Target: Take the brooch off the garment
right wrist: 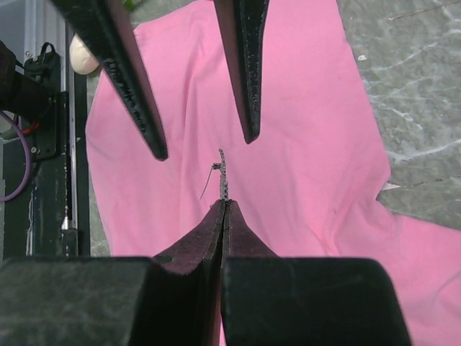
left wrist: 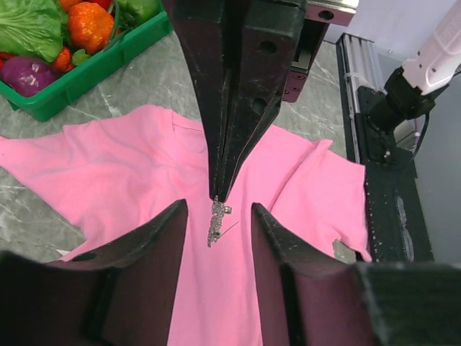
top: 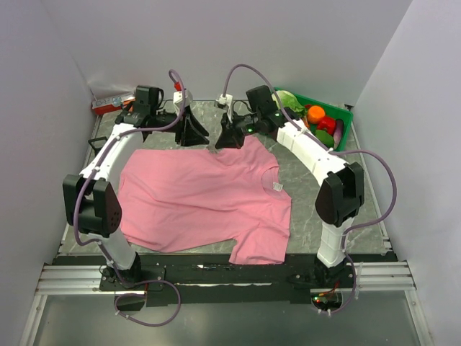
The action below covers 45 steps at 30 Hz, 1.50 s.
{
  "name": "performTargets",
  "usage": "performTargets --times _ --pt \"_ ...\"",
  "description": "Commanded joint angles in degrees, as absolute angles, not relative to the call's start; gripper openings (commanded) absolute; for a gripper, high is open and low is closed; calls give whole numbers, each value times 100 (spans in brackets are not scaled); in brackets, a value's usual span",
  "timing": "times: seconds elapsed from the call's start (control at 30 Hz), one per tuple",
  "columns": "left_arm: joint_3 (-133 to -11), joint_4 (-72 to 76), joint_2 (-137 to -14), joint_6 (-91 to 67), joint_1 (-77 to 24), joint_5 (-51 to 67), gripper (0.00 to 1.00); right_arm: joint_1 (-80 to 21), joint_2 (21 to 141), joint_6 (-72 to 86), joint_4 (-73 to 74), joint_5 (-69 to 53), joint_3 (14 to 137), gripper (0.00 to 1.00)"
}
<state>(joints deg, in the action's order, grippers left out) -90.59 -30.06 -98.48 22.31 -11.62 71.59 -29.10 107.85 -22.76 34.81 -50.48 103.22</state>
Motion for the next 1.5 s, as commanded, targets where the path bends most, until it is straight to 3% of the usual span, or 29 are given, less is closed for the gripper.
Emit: performTargets --times 0.0,0.13,0.33,0.5,0.53,0.7,0.8,0.87,0.93,1.1,1.23,1.47 --pt "-8834 -2997 -9598 2644 -1143 7190 48 -2909 10802 -2189 3463 -5185 10600 0" --pt "-8772 -3717 -9475 3813 -1186 6830 51 -2857 10802 -2171 3489 -5221 10635 0" --pt "-8411 -3032 -9272 3648 -1187 6671 61 -2304 11652 -1223 4087 -6406 11698 0" --pt "-8316 -3350 -9501 3297 -1187 6698 62 -1987 11637 -221 3595 -6880 10604 0" --pt "-8175 -3209 -9414 3096 -1187 6671 98 -1978 11550 -168 3551 -6951 10391 0" --pt "-6675 -1358 -8816 1338 -1300 6365 96 -2048 11303 526 2990 -7453 8916 0" --pt "-6050 -514 -8509 337 -1546 5444 96 -2232 11416 432 3250 -7672 8544 0" --pt "-5793 -248 -8280 -530 -1713 4192 96 -2425 11636 159 3523 -7787 8508 0" --pt "-5643 -341 -8253 -930 -1845 3868 96 -2566 11890 428 3403 -7805 8438 0" --pt "-4995 -124 -8227 -1845 -1898 4218 99 -2566 12234 1599 2189 -7595 8016 0" --pt "-4641 -88 -8226 -1741 -1828 4368 90 -2558 12603 1513 2241 -7313 8191 0" --pt "-4377 113 -8358 -1758 -1872 5053 82 -2540 12946 1248 2479 -6733 8376 0"
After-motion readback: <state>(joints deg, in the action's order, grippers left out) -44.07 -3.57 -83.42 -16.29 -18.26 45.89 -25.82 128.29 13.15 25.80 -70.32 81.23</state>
